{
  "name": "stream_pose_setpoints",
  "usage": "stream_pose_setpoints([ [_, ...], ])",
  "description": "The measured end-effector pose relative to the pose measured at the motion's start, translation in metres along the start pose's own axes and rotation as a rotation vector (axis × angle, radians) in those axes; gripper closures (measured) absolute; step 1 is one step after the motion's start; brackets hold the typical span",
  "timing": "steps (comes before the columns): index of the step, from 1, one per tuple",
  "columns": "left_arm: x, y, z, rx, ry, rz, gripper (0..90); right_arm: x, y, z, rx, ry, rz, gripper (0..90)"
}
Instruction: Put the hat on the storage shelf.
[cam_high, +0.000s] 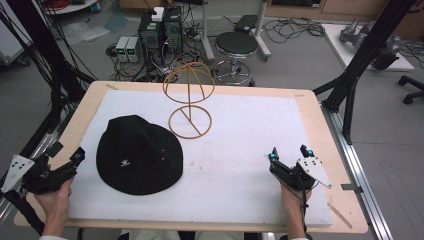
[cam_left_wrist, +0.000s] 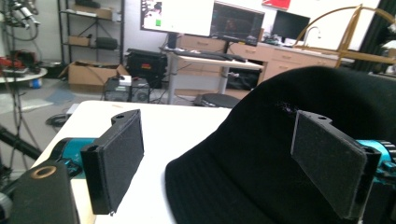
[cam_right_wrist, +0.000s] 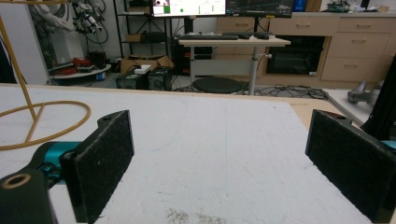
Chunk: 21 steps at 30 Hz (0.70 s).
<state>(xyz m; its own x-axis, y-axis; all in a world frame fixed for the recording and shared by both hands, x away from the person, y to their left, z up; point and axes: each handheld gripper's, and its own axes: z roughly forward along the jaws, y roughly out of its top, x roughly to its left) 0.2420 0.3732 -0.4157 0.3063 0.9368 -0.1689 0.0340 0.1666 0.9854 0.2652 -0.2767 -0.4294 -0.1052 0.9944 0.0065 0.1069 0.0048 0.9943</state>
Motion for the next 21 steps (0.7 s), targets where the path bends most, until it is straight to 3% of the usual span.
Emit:
stream_pose_setpoints([
  [5,0.001,0.008,0.003,0.002,-0.056,-0.032,17.2,-0.001,0.000,0.000,0.004,0.006,-0.001,7.0],
  [14,-0.004,0.010,0.011,0.036,-0.116,-0.033,17.1,0.000,-0.001,0.000,0.009,0.010,-0.007,7.0],
  [21,-0.017,0.006,0.022,0.082,-0.172,-0.015,16.8,0.002,-0.001,0.000,0.014,0.018,-0.010,7.0],
])
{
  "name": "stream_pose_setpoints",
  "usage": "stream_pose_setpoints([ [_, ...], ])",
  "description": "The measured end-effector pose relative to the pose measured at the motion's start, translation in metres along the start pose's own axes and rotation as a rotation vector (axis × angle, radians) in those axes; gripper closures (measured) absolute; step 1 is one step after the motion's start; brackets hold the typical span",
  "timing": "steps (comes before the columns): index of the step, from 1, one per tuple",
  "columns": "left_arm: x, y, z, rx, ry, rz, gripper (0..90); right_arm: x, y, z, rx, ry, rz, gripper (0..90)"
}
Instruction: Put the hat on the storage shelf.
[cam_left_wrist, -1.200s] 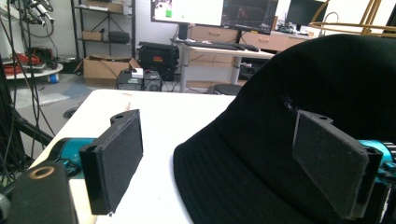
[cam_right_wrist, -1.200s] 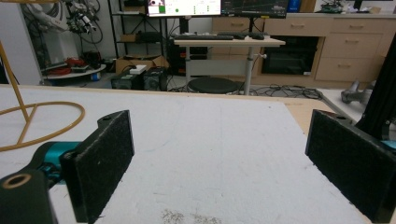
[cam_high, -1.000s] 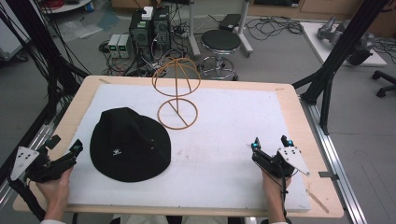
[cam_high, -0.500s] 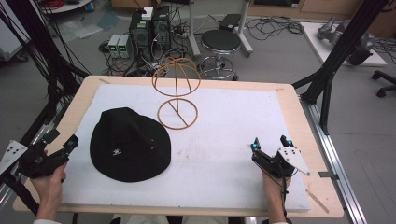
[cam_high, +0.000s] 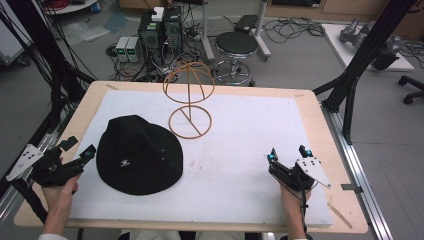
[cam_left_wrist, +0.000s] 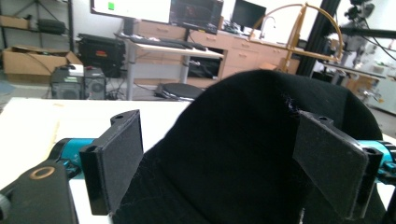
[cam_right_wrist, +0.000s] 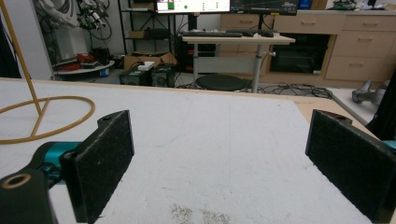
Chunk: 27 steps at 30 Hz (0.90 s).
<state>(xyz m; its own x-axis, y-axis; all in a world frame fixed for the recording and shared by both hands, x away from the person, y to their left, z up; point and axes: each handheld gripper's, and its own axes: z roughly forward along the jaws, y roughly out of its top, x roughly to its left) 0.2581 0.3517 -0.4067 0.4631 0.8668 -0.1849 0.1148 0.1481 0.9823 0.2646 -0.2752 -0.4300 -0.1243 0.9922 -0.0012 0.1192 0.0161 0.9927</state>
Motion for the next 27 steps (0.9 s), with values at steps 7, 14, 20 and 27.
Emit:
stream_pose_setpoints([
  [7,-0.012,-0.005,0.014,0.056,-0.055,0.025,16.7,-0.001,0.000,0.000,0.002,0.001,-0.001,7.0],
  [14,-0.026,-0.013,0.030,0.141,-0.102,0.075,16.5,-0.001,0.000,-0.001,0.001,0.004,-0.005,7.0],
  [20,-0.034,-0.017,0.038,0.175,-0.133,0.093,16.6,-0.002,-0.001,-0.002,0.005,0.003,-0.001,7.0],
  [27,-0.040,-0.022,0.044,0.212,-0.144,0.116,16.6,-0.002,-0.001,-0.001,0.002,0.007,-0.010,7.0],
])
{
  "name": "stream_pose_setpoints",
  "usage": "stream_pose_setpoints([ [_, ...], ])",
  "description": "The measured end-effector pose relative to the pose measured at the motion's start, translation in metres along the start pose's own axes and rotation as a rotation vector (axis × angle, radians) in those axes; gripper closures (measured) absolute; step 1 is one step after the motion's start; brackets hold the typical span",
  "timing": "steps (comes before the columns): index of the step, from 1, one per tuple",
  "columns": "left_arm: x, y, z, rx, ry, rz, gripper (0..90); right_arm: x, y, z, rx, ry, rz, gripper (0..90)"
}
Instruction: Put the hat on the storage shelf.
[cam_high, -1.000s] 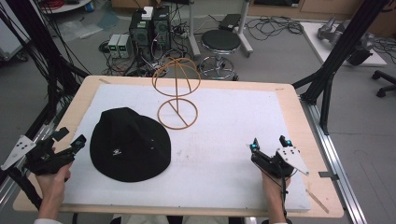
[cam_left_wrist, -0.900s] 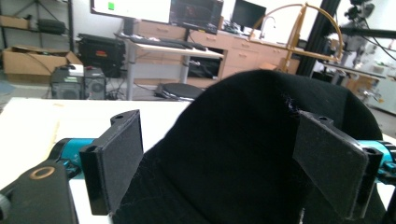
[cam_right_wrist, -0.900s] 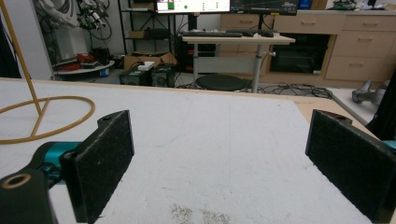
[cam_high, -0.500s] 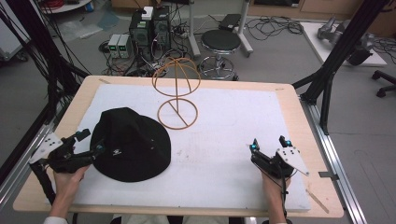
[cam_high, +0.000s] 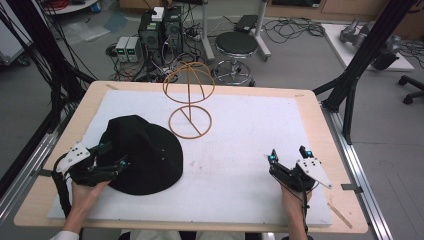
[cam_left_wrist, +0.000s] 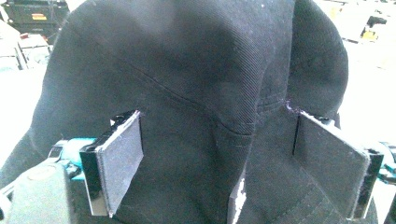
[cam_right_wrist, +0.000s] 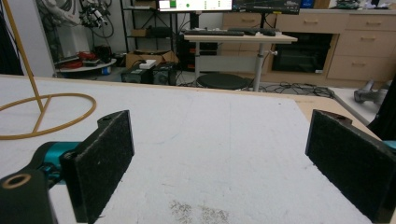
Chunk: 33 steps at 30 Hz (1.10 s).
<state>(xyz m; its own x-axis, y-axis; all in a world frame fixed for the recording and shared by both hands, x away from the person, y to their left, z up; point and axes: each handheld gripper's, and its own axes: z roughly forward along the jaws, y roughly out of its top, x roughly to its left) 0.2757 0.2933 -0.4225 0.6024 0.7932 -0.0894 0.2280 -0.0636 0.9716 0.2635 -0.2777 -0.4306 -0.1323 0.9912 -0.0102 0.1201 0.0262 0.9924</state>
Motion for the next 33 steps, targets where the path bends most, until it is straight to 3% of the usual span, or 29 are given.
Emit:
stream_pose_setpoints([
  [5,-0.002,-0.001,0.004,0.010,0.005,0.001,16.7,0.000,0.000,0.000,0.005,0.002,0.001,7.0],
  [14,-0.006,-0.004,0.014,0.053,0.054,0.035,18.9,0.001,0.000,0.000,-0.002,0.007,-0.012,7.0],
  [16,-0.007,-0.004,0.015,0.060,0.073,0.043,26.0,0.001,0.000,0.000,-0.001,0.008,-0.011,7.0],
  [18,-0.010,-0.005,0.017,0.086,0.124,0.066,36.2,0.001,0.000,0.000,0.001,0.011,-0.006,7.0],
  [21,-0.014,-0.004,0.018,0.085,0.103,0.067,52.2,0.002,0.000,0.000,0.000,0.014,-0.008,7.0],
  [25,-0.019,-0.003,0.017,0.076,0.108,0.092,69.7,0.003,0.000,0.000,0.000,0.019,-0.003,7.0],
  [29,-0.017,-0.003,0.013,0.072,0.098,0.068,82.0,0.002,0.000,0.000,-0.003,0.018,-0.003,7.1],
  [33,-0.018,-0.002,0.011,0.065,0.087,0.069,85.8,0.003,0.000,0.000,-0.004,0.020,-0.005,7.0],
])
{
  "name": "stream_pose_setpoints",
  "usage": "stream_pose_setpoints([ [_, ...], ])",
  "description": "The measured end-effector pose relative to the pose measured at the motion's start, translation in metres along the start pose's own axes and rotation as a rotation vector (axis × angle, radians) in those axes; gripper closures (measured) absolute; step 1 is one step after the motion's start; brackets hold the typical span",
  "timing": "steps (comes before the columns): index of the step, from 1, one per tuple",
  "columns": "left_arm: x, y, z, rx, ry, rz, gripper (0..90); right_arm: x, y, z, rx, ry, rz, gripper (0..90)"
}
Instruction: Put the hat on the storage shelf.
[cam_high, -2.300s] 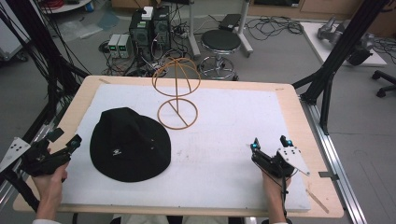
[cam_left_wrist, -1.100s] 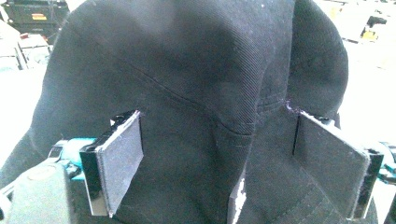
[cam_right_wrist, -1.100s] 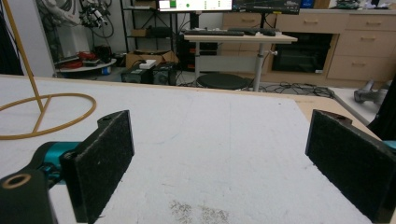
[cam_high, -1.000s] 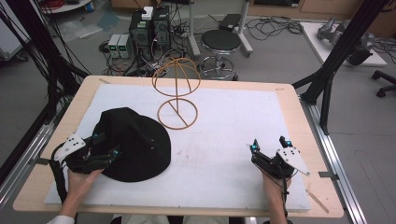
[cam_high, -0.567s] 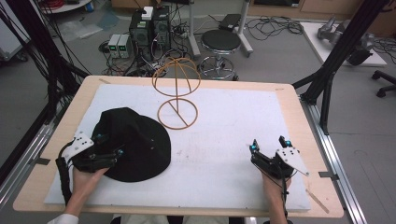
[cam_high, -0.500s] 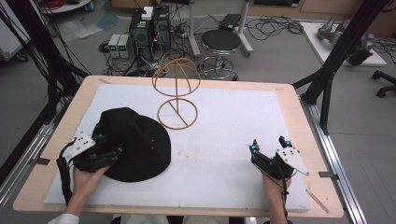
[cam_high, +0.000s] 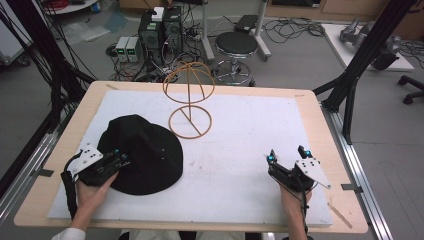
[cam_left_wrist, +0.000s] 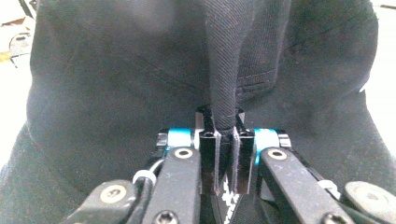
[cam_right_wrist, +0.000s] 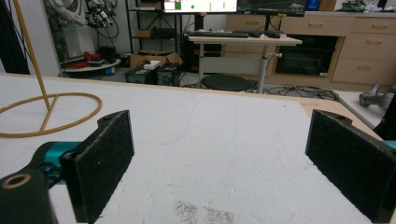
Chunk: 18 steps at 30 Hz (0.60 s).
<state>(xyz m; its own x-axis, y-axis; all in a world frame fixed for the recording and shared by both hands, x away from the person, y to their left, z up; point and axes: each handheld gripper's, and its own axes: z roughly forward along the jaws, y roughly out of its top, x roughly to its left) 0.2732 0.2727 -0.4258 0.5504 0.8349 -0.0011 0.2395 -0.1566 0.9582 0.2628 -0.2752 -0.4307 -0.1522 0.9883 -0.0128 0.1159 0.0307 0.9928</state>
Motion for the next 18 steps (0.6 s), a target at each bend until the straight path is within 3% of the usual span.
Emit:
stream_pose_setpoints([
  [5,-0.001,0.001,-0.002,-0.017,-0.030,-0.014,86.5,0.000,0.000,0.000,-0.002,-0.001,-0.001,7.0],
  [9,-0.005,0.005,-0.009,-0.077,-0.040,-0.002,86.7,0.000,0.000,0.000,0.000,-0.002,0.003,7.0],
  [18,-0.012,0.017,-0.022,-0.181,0.006,0.023,86.6,-0.001,0.000,0.000,-0.005,-0.003,-0.002,7.0],
])
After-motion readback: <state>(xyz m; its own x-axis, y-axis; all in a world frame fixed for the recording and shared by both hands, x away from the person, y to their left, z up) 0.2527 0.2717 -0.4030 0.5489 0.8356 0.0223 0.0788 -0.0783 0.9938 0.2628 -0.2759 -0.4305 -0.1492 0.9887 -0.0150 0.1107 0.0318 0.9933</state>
